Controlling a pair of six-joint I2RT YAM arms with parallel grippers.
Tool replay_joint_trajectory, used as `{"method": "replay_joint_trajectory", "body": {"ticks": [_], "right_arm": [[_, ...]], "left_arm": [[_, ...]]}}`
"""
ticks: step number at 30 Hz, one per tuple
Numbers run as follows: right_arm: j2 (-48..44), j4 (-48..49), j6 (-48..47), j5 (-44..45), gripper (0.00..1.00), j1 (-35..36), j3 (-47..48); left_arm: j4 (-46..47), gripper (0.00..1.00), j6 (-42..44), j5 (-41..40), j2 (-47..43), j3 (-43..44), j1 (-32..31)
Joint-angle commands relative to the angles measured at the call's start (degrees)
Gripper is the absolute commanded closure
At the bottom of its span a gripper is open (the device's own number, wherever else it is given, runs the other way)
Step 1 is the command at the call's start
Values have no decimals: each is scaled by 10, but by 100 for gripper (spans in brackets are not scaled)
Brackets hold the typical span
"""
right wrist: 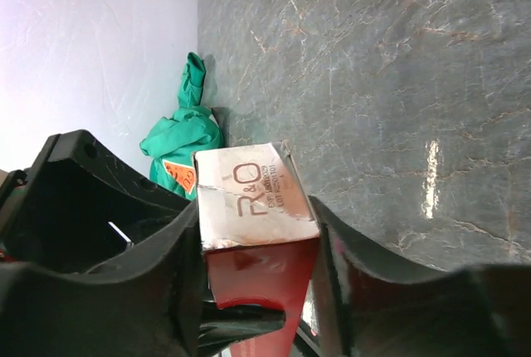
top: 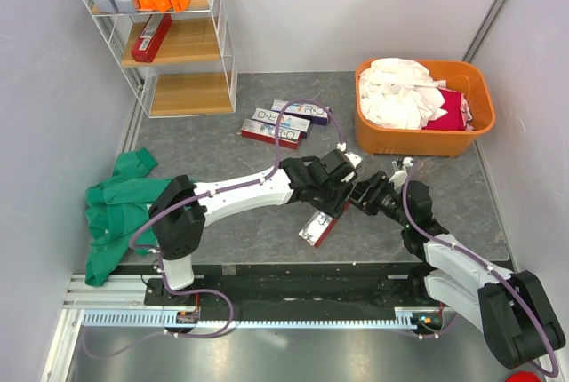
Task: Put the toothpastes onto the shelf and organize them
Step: Pick up the toothpaste from the center of the board.
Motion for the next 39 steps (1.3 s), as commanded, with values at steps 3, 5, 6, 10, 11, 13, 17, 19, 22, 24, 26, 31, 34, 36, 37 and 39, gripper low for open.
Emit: {"method": "replay_joint_trajectory", "body": {"ticks": [3,5,6,10,11,13,17,19,22,24,26,31,34,36,37,39], "right_arm": [[-20,38,4,-15,64,1,-11],[-23,37,5,-15,69,3,-10],[-24,37,5,-15,70,2,-10],[-26,34,5,-15,73,2,-6],[-27,34,4,-15,74,2,-6],[-28,31,3,-14,75,2,-5],[-33,27,3,-11,75,2,-4],[-36,24,1,-10,75,2,-4],[-39,19,-1,-8,75,2,0],[-42,11,-4,-7,75,2,6],[-44,6,-8,-6,75,2,11],[-63,-19,-13,2,75,2,35],[-77,-45,-10,3,75,2,61],[-97,-67,-8,11,75,1,71],[-106,-78,-5,27,75,2,82],[-135,-111,-6,50,75,1,94]], "left_arm": [[78,51,15,19,-33,-4,-10],[80,49,13,6,-34,-7,-10],[80,46,13,3,-35,-8,-10],[78,35,11,-7,-36,-12,-10],[78,31,10,-10,-37,-13,-9],[78,14,4,-26,-49,-20,-7],[83,0,-6,-34,-80,-35,8],[87,0,-11,-24,-97,-49,25],[108,0,-28,8,-132,-79,58],[137,0,-38,52,-162,-101,80],[167,0,-63,87,-184,-146,117],[362,0,-184,287,-246,-295,230],[558,0,-292,395,-259,-393,280],[667,0,-375,442,-254,-431,294],[759,0,-399,456,-239,-455,301],[828,0,-454,477,-224,-470,303]]}}
